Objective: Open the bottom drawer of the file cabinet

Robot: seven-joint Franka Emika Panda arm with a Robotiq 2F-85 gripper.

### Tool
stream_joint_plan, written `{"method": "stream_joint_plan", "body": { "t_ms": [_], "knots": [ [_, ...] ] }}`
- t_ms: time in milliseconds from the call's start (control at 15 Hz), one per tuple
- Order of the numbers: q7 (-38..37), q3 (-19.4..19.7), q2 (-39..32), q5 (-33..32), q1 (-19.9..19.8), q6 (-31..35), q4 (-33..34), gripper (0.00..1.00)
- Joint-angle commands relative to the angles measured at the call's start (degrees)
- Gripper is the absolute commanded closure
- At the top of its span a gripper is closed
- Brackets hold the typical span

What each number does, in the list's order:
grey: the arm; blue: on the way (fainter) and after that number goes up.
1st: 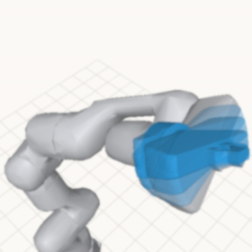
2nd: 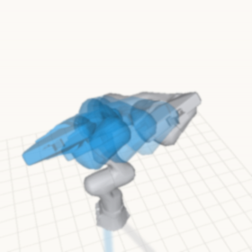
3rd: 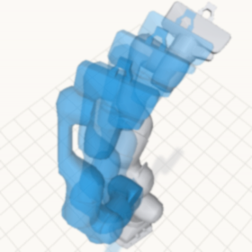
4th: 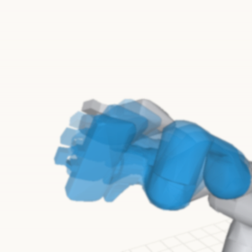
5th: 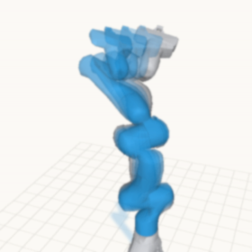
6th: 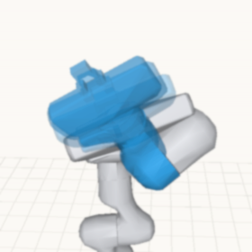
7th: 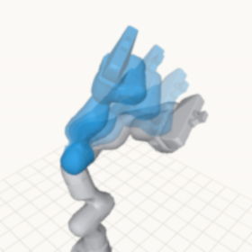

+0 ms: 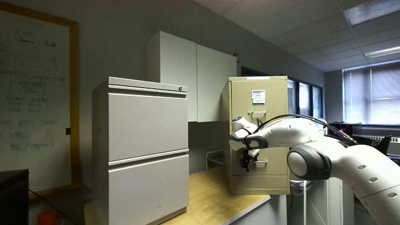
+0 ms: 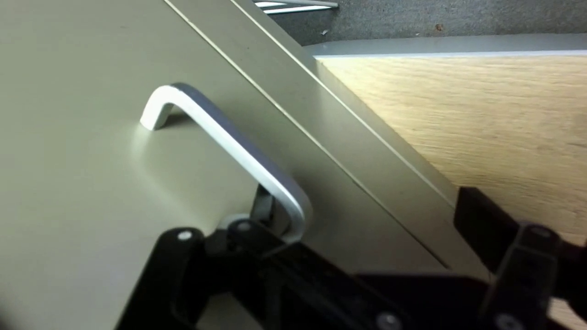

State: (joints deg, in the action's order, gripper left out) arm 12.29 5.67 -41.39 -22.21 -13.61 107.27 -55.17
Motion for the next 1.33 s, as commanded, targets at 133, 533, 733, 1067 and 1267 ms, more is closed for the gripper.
{"method": "stream_joint_plan", "body": {
  "t_ms": [133, 533, 733, 1067, 1267],
  "knots": [
    [1.9, -0.6, -1.7, 0.1, -1.4, 3.3, 0.2, 0.32],
    [6.0, -2.4, 1.6, 2.7, -2.1, 1.4, -2.2, 0.75],
    [8.1, -2.9, 3.6, 3.1, -1.4, 0.9, -3.9, 0.91],
    [7.4, -3.9, 6.6, 3.0, 1.1, -1.2, -7.0, 0.88],
    [7.0, -3.8, 7.2, 1.5, 2.1, -1.1, -8.4, 0.88]
  ]
}}
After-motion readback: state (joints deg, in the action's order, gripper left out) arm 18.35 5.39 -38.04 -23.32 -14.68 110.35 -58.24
